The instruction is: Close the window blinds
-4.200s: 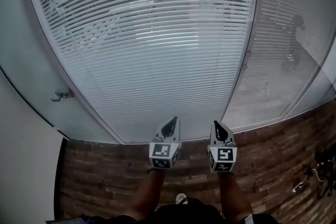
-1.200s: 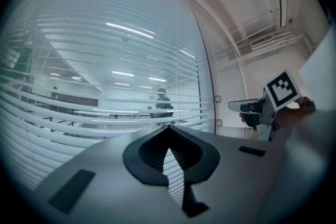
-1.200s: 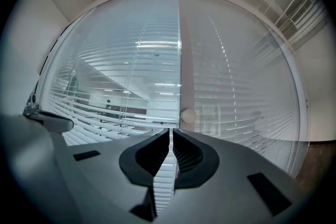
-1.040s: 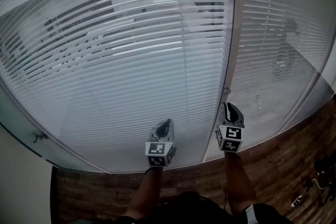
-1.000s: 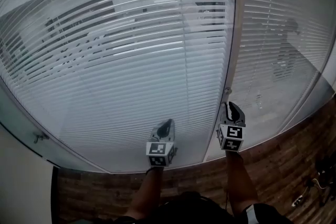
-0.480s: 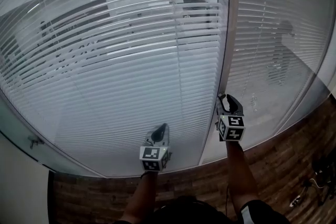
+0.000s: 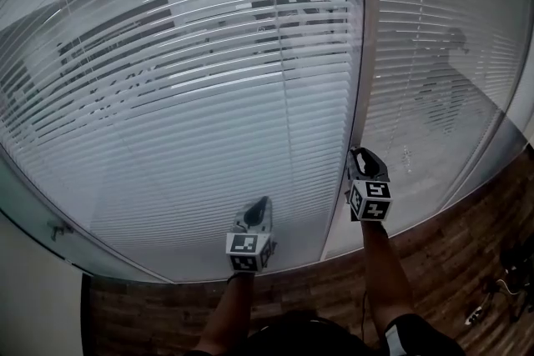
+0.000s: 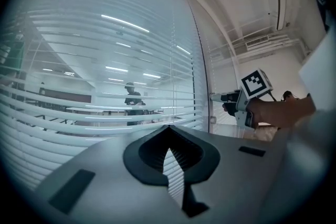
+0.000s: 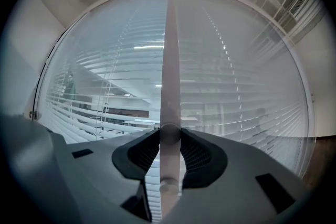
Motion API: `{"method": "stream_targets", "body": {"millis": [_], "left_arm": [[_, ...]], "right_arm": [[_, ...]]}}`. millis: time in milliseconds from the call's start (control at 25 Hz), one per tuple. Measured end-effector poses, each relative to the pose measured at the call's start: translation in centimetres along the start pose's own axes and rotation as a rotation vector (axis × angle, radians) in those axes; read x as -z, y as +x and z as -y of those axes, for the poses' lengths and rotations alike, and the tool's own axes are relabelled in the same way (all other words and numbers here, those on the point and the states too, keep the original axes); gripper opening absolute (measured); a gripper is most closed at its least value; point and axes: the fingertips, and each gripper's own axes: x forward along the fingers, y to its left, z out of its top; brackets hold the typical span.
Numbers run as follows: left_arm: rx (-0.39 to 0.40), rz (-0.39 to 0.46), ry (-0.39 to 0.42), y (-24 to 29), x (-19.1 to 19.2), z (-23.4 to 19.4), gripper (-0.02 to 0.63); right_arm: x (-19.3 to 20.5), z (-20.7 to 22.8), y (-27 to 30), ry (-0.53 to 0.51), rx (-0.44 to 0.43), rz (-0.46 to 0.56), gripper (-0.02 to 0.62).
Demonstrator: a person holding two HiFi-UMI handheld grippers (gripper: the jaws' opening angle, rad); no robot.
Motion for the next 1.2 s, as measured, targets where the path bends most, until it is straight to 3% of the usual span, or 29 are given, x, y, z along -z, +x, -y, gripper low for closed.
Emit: {"method": "stream_targets", "body": {"millis": [440,560,800,1200], "left_arm": [[0.011,-0.003,-0.004,-0.3,0.5,-0.1,-0.005],[0.019,0.002,0.001,-0.2,2.0,0.1,-0.005],[0.020,0.022,-0.008,0.1,0.6,0.7,-0.005],[0.025,0.050,0.045,-0.3,-0.4,1.1,-0.005]], "right_arm": [[1.5,-0.5,-0.4,-0.051,-0.020,-0.030,0.127],[2.6,-0.7,-0.4,-0.095,-0.032,-0.037,0.127],[1.7,-1.0,-0.5,-0.223,-0.030,-0.040,0.127],[1.0,-1.9,-0.1,-0.664,-0.049,-0.096,0.127]]}}
